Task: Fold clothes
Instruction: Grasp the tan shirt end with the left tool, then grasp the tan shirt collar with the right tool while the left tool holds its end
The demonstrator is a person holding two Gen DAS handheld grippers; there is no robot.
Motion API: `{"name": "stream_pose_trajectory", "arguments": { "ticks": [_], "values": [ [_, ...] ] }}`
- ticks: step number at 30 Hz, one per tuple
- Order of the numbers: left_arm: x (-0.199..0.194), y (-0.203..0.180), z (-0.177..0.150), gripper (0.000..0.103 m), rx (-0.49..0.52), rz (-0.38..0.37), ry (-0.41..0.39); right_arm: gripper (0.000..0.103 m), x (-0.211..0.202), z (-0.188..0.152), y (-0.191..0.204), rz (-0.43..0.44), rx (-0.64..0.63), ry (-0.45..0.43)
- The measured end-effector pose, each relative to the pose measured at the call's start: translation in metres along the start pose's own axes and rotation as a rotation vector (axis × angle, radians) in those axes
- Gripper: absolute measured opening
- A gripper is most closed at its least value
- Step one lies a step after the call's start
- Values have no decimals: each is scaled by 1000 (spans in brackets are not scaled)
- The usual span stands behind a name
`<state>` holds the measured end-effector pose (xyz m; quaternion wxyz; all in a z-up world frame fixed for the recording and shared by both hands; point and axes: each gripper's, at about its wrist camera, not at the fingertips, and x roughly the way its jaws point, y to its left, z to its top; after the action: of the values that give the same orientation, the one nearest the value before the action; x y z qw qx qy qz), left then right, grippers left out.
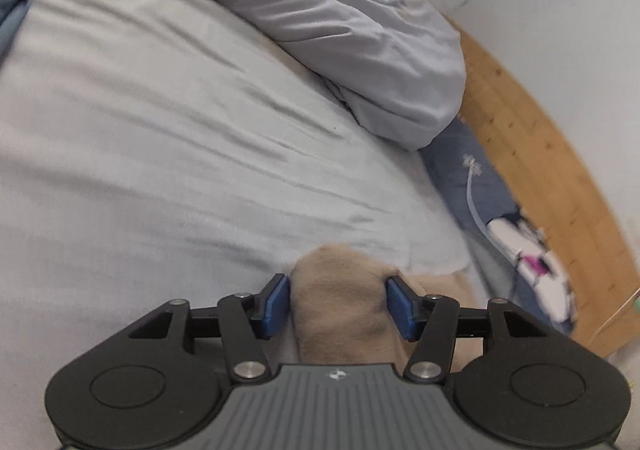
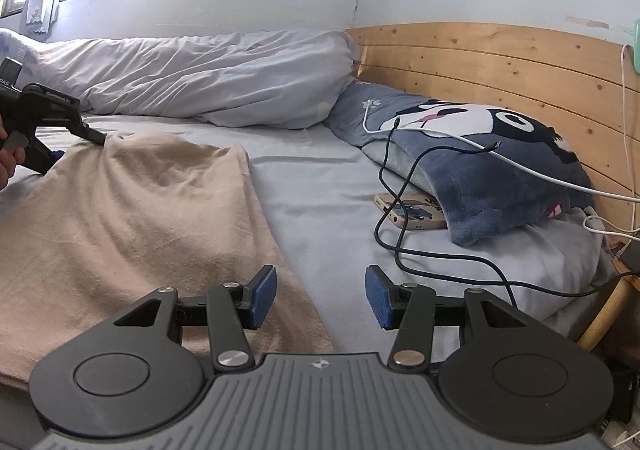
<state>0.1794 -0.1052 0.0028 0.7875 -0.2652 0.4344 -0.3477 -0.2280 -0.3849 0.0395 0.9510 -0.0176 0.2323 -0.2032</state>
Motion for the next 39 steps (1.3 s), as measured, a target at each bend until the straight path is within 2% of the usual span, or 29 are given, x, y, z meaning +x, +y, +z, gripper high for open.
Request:
{"name": "stream_pose_trajectory", "arguments": {
  "ticks": [5, 8, 13, 17, 20, 24, 29, 35, 39],
  "values": [
    [4, 0, 5, 50, -13, -12, 22, 50, 6, 17, -8, 102, 18, 2],
    [4, -10, 3, 39, 31, 44, 12, 50, 9, 26, -12, 163, 29, 2],
    [-2, -22, -5, 35, 68, 109, -26, 55, 15, 43, -20, 265, 48, 4],
    [-4, -15, -13, 36, 56, 107, -53, 59, 60, 93, -37, 462, 90, 57],
    [-6, -9, -14, 36, 69, 75, -62, 60, 107, 126, -39, 543, 110, 107],
    [-10, -3, -16, 36, 56, 47, -70, 61, 170, 149, -30, 589, 117, 199],
    [-13, 6, -28, 35, 81, 0, -124, 61, 235, 146, -26, 570, 160, 292],
    [-12, 12, -31, 35, 73, -33, -151, 61, 281, 135, -29, 589, 241, 336],
    [-10, 14, -29, 35, 61, -44, -150, 62, 297, 131, -19, 616, 187, 354]
  ]
}}
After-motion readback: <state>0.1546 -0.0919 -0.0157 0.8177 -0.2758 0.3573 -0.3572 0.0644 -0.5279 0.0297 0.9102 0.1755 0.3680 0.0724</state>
